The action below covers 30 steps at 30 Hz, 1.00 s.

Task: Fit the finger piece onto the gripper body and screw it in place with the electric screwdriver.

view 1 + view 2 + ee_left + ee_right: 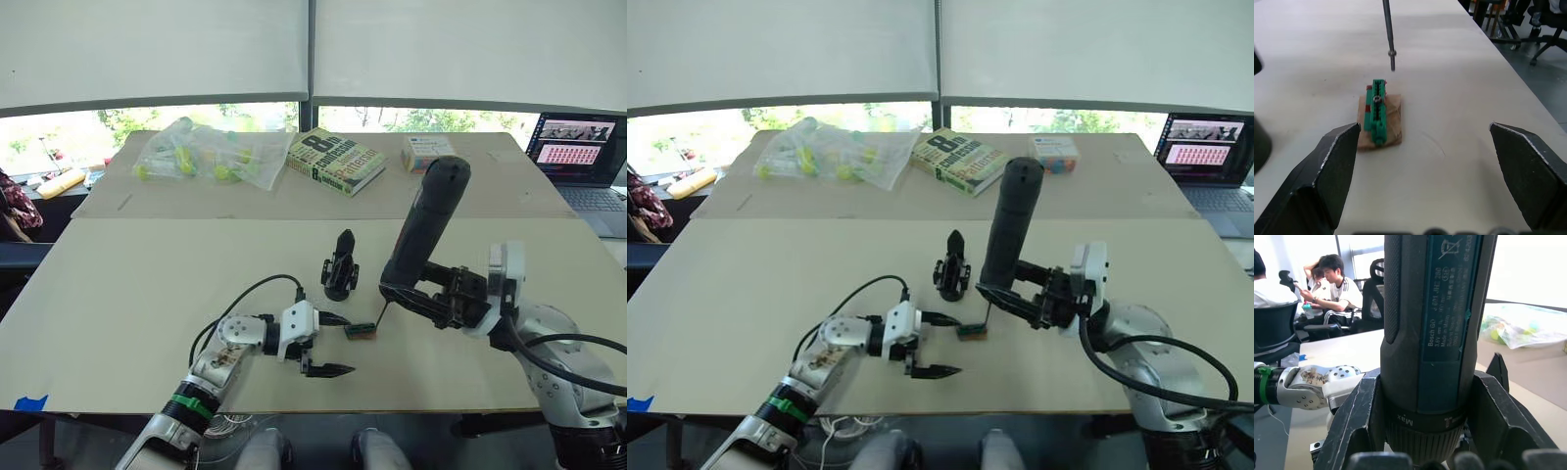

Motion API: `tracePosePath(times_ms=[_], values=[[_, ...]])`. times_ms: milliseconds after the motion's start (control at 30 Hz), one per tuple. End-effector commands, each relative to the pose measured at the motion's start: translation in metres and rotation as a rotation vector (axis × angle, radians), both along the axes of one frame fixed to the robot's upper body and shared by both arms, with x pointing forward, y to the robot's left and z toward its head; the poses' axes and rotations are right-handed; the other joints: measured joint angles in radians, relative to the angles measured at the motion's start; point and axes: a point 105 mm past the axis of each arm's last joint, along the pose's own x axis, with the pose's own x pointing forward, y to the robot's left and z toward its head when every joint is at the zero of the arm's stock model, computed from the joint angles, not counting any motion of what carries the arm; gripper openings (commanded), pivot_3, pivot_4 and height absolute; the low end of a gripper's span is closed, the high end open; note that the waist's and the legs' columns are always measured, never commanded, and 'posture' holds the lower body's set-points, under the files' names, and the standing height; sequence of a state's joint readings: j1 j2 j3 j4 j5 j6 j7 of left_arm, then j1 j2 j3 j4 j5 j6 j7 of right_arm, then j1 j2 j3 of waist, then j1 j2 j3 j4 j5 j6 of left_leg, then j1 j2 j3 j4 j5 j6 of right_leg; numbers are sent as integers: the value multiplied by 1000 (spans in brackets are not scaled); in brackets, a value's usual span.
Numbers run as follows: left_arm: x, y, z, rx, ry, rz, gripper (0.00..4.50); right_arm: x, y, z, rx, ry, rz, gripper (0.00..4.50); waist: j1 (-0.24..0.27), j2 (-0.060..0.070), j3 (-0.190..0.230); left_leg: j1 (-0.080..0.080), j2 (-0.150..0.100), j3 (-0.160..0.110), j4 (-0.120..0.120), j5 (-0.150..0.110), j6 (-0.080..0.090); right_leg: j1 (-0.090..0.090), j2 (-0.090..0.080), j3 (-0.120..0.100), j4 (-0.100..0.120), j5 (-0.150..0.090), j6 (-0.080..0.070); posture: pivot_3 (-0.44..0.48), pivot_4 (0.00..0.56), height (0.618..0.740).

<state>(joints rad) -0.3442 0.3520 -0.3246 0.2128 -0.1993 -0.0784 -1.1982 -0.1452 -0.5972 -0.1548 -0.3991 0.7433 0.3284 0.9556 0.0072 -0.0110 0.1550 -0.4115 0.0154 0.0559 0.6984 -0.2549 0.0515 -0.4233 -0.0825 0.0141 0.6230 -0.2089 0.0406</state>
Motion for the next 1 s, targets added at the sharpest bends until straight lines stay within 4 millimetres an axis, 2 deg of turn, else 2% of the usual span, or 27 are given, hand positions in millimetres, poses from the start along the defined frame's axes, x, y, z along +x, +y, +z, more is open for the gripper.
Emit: tracePosePath(times_ms=[33, 267, 500, 767, 1000], values=[[-1, 9, 22, -62, -27, -15, 4500, -7, -4, 29, 31, -99, 6, 1924, 2, 0, 0, 0, 0, 0, 0, 0, 0, 0, 0, 0, 0, 0, 0, 0, 150, 740], [0, 34, 40, -80, -50, 15, 4500, -1, -14, 50, 41, -127, -28, 1924, 3, 0, 0, -1, 0, 0, 0, 0, 0, 0, -1, 0, -1, 0, 0, 0, 150, 740], [4, 50, 66, -154, -66, 70, 4500, 11, -21, 81, 88, -161, -55, 1924, 2, 0, 0, -1, 0, 0, 0, 0, 0, 0, -1, 0, -1, 0, 0, 0, 150, 740], [14, 73, 82, -188, -45, 159, 4500, 28, -11, 105, 143, -166, -26, 1924, -1, 0, 1, -2, 0, 0, 0, 0, 0, -1, -1, 0, 0, 0, 0, 0, 150, 740], [27, 86, 83, -192, -58, 243, 4500, 41, 5, 118, 179, -152, 5, 1924, -2, 0, 1, -2, 0, 0, -1, 0, 0, -2, -1, 0, 0, 0, 0, 0, 150, 740]])
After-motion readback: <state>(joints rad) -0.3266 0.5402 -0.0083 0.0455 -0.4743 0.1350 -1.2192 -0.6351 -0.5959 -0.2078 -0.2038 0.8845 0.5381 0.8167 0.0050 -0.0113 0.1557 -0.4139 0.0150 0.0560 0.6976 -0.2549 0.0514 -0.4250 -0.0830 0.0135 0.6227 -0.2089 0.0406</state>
